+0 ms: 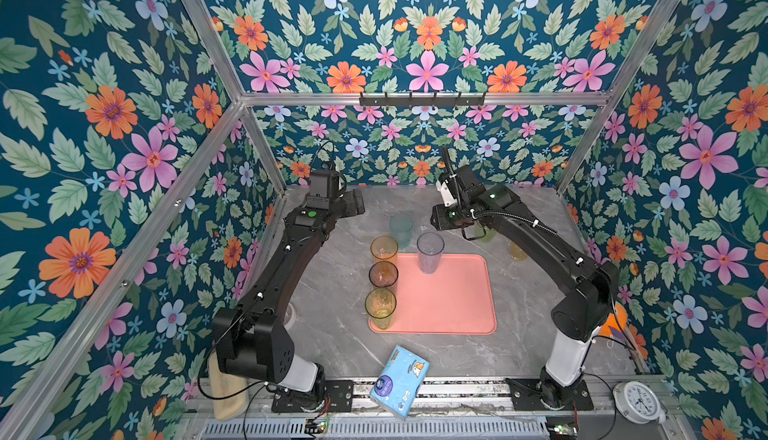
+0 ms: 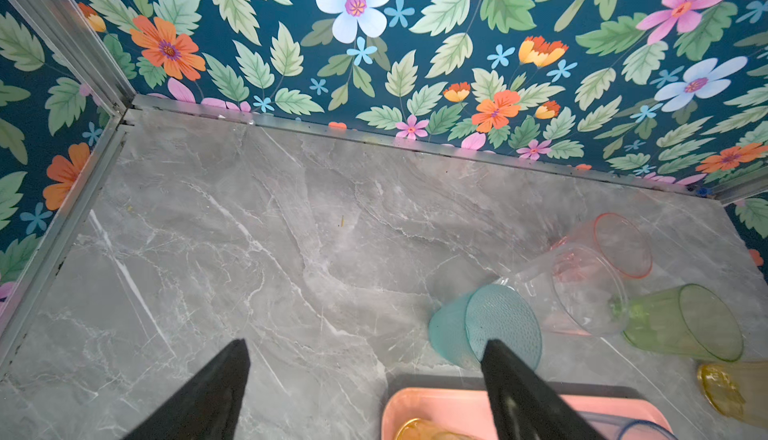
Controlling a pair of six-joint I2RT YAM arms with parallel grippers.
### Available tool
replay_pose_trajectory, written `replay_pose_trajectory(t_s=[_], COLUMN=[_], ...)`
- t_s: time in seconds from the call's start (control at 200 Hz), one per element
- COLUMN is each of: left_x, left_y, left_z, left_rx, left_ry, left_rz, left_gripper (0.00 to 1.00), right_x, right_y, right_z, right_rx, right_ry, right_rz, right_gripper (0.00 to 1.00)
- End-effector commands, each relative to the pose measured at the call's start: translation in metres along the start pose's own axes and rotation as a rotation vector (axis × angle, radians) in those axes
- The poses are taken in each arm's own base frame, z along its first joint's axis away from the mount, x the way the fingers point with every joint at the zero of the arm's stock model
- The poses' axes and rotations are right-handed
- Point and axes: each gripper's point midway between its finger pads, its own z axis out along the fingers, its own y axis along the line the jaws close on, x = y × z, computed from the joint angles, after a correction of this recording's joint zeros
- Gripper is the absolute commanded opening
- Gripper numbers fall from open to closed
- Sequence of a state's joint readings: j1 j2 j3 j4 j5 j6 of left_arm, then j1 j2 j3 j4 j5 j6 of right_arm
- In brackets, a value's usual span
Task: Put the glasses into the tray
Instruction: 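Raise the right gripper and move it over the clear glass, then lower the right gripper and close it on the clear glass rim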
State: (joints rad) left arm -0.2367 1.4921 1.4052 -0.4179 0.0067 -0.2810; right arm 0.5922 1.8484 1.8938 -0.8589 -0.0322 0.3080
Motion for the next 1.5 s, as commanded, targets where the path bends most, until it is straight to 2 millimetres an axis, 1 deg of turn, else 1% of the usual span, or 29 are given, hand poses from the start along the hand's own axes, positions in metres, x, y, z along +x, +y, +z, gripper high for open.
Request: replay_pose_trajectory(t_s=[0.0, 0.08, 0.17, 0.31, 0.515, 0.725, 0.9, 1.115, 1.22, 1.495], left_x=[0.004, 0.004, 0.006, 0.011, 0.020, 0.027, 0.033, 0.037, 0.039, 0.044], left_y=[-0.003, -0.001, 0.004, 0.007, 0.012, 0.014, 0.016, 0.018, 0.019, 0.020], left_z=[-0.002, -0.006, -0.008, -0.008, -0.004, 0.001, 0.002, 0.002, 0.002, 0.003], left_rx=[0.020, 0.010, -0.009, -0.024, -0.040, -0.049, -0.054, -0.060, -0.063, -0.064], left_ry=[0.023, 0.018, 0.018, 0.021, 0.037, 0.051, 0.062, 0.070, 0.073, 0.082], left_rz=[0.015, 0.016, 0.020, 0.021, 0.021, 0.017, 0.018, 0.019, 0.020, 0.019], left_gripper=[0.91, 0.91, 0.91, 0.91, 0.91, 0.91, 0.91, 0.91, 0.91, 0.91], right_x=[-0.016, -0.024, -0.030, -0.040, -0.040, -0.034, -0.030, -0.031, -0.032, -0.043], right_y=[0.013, 0.020, 0.024, 0.029, 0.034, 0.033, 0.035, 0.041, 0.038, 0.016], right_z=[0.009, 0.021, 0.036, 0.053, 0.078, 0.095, 0.103, 0.103, 0.102, 0.094], right_rx=[-0.054, -0.081, -0.087, -0.097, -0.124, -0.120, -0.139, -0.154, -0.133, -0.014], right_ry=[-0.029, -0.018, -0.002, 0.000, 0.029, 0.060, 0.076, 0.067, 0.062, 0.021], right_rz=[-0.010, -0.016, -0.007, -0.006, -0.030, -0.027, -0.036, -0.051, -0.058, -0.083], right_gripper=[0.48, 0.48, 0.47, 0.47, 0.45, 0.44, 0.44, 0.39, 0.39, 0.39])
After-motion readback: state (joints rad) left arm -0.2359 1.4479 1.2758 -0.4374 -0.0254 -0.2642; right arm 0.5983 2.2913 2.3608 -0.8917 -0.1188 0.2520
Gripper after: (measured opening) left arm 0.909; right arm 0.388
